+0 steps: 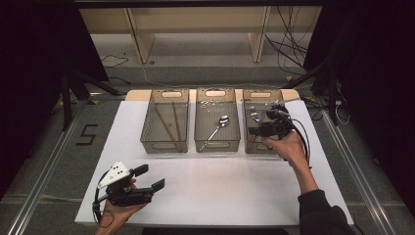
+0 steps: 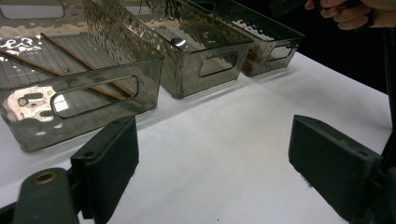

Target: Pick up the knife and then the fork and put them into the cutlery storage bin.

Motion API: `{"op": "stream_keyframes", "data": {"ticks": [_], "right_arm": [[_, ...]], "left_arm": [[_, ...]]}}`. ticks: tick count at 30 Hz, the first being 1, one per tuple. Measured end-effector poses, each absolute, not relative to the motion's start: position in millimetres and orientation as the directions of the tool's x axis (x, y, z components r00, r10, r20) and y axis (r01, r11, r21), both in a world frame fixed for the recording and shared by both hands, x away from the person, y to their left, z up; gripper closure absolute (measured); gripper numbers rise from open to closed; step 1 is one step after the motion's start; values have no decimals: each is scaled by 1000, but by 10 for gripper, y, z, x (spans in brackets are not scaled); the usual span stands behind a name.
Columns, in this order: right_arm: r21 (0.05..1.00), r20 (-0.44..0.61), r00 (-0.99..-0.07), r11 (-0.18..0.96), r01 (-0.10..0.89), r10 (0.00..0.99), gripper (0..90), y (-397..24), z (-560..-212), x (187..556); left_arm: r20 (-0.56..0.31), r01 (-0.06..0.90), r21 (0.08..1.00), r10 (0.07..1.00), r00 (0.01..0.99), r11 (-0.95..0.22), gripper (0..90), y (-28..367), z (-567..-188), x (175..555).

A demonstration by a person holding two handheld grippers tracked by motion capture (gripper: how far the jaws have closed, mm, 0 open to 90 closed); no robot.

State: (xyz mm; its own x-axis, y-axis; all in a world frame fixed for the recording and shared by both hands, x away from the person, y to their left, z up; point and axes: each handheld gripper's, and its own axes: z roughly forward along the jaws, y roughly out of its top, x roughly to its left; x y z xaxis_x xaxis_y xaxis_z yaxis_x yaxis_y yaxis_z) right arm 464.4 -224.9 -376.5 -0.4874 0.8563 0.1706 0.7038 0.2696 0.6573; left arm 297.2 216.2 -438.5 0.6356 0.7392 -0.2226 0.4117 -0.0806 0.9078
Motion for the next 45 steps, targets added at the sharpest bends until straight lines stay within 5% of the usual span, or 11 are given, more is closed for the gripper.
{"op": "stream_keyframes", "data": {"ticks": [24,45], "right_arm": [[815,185,-610,227,534,770,244,-2219,-3894,3686],[860,190,-635,184,475,749,196,-2283,-4240,3228]], "left_arm": [[-230,418,905,735,638,-80,157,2161,-4389,2982],[-239,428,900,720,652,-89,157,2133,-4400,3003]]}}
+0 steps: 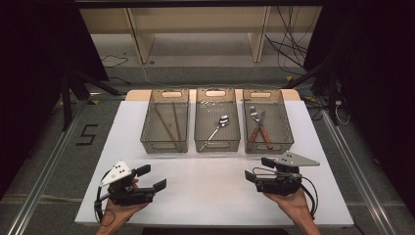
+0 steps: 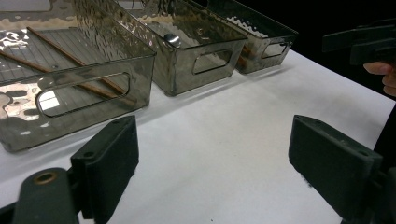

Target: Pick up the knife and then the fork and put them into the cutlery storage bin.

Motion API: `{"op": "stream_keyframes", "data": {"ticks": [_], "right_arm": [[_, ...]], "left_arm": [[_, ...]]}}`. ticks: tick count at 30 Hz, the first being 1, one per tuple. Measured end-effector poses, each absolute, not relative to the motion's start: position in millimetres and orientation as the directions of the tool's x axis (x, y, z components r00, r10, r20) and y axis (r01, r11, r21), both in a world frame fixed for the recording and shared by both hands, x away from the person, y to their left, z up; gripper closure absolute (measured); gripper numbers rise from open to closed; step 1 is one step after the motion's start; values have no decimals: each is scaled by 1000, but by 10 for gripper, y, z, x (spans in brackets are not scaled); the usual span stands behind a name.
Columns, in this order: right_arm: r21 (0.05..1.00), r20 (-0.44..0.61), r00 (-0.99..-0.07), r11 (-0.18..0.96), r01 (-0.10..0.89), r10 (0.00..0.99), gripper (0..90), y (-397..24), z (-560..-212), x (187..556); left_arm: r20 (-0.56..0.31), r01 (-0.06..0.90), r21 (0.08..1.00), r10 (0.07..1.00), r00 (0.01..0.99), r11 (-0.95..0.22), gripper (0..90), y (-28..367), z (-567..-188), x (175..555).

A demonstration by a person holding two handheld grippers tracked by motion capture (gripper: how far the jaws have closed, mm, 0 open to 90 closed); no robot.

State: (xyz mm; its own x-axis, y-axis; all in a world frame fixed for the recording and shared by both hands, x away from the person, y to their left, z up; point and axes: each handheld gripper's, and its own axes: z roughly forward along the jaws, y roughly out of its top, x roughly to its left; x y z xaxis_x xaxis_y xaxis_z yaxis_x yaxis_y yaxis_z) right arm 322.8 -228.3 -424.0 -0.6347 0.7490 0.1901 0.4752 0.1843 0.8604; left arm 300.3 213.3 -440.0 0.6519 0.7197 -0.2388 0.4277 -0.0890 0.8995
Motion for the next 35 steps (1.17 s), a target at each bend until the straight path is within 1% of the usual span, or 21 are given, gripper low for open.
{"op": "stream_keyframes", "data": {"ticks": [13,25,35], "right_arm": [[886,156,-630,174,430,760,186,-2380,-4346,3039],[894,162,-614,149,424,772,170,-2445,-4369,3003],[894,158,-609,150,423,777,166,-2446,-4370,3004]], "left_arm": [[-243,433,896,710,661,-96,156,2129,-4408,2989],[-243,434,895,707,665,-100,155,2115,-4410,2988],[-243,433,896,708,663,-99,155,2126,-4411,2988]]}}
